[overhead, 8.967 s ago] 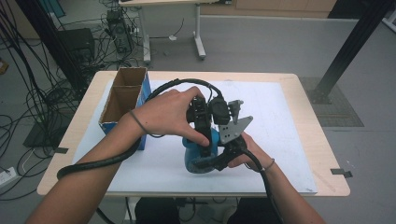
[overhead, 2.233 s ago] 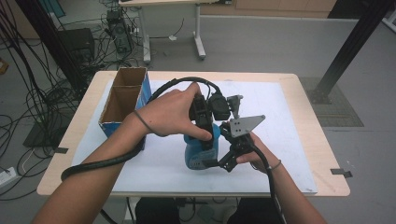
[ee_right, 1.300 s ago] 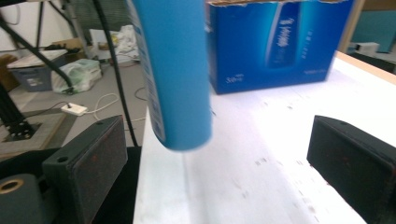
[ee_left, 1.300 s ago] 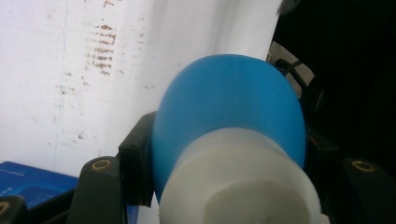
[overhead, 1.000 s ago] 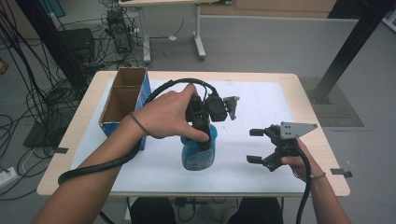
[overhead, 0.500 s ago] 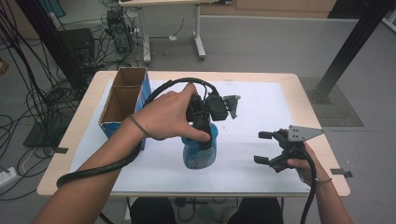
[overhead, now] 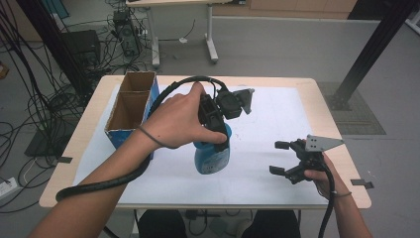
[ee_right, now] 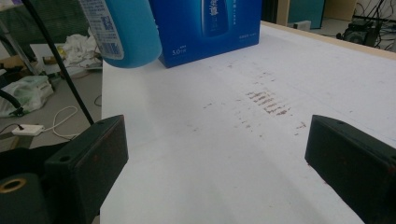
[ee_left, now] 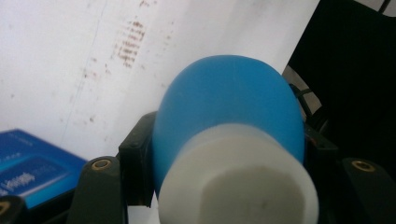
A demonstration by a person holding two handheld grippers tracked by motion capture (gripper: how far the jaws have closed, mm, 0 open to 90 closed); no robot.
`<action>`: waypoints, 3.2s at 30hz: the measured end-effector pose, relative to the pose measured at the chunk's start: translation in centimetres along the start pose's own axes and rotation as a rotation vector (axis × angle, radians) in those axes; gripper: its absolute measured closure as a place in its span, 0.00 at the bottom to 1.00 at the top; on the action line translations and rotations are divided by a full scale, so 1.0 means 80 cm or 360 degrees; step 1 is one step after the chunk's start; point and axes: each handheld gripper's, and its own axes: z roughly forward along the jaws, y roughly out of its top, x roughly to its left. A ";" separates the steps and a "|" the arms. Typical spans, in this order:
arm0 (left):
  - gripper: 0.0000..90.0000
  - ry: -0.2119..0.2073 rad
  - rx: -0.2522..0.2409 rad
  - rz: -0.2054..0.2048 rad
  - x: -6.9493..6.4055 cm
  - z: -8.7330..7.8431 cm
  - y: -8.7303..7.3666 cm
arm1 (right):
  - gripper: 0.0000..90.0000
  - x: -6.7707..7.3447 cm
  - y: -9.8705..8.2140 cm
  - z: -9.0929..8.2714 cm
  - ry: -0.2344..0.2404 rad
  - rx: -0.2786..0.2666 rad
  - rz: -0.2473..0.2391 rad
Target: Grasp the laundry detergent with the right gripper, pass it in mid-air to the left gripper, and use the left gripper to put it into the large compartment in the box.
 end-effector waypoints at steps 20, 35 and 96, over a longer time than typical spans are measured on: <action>0.42 0.0022 0.0006 -0.0541 0.020 -0.010 0.011 | 0.07 0.008 -0.004 -0.003 -0.0040 -0.0012 0.0006; 0.42 0.0000 0.0031 -0.0757 0.050 -0.006 0.021 | 0.07 0.013 -0.008 -0.004 -0.0070 -0.0039 0.0007; 0.42 0.0116 -0.0025 -0.1164 0.117 -0.134 -0.009 | 0.06 0.018 -0.024 -0.005 -0.0125 -0.0122 0.0021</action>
